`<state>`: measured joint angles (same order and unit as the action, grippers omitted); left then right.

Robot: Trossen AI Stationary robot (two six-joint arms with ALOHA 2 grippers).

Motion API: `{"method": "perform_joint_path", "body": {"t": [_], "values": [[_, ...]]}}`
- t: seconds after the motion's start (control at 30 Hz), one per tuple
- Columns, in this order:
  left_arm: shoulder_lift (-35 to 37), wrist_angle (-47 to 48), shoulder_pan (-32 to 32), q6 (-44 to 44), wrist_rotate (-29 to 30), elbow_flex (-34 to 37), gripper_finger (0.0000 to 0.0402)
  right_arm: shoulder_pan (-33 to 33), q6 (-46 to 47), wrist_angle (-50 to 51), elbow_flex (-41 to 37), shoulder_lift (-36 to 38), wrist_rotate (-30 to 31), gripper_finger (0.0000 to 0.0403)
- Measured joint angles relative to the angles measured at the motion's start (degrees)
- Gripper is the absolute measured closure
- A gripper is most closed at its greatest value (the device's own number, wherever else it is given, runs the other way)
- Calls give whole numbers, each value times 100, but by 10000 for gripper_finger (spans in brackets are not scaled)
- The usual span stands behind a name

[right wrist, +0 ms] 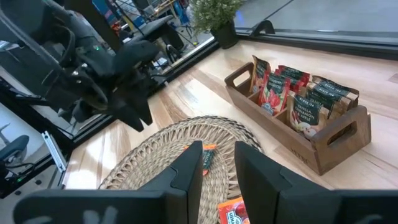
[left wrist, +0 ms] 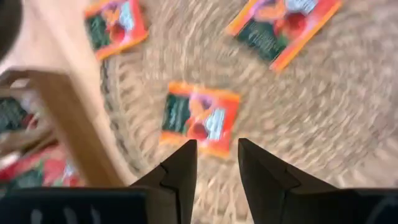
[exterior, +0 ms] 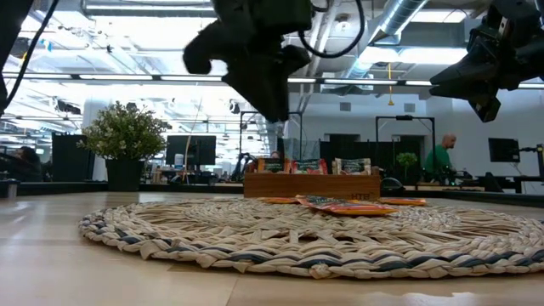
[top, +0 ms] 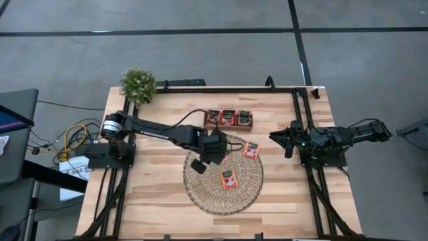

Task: Pick & Place Tea
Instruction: Put the orange tea bag into the left section of the wooden organizer

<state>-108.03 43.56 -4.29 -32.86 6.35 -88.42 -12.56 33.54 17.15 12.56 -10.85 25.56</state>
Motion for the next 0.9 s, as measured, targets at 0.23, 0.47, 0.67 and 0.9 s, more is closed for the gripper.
{"method": "perform_joint_path", "body": {"t": [0.23,0.47,0.67,0.9], "values": [[-60,-920,19,-261,-99,3,292,0,0,0,0,0,0,317],[-447,-1556,31,-826,-186,4,293,0,-11,42,0,0,-2,317],[-894,-1836,147,-1017,108,7,293,0,-41,50,-1,6,-4,317],[-1086,-1724,305,-1087,78,4,301,0,-52,42,-2,7,-2,317]]}}
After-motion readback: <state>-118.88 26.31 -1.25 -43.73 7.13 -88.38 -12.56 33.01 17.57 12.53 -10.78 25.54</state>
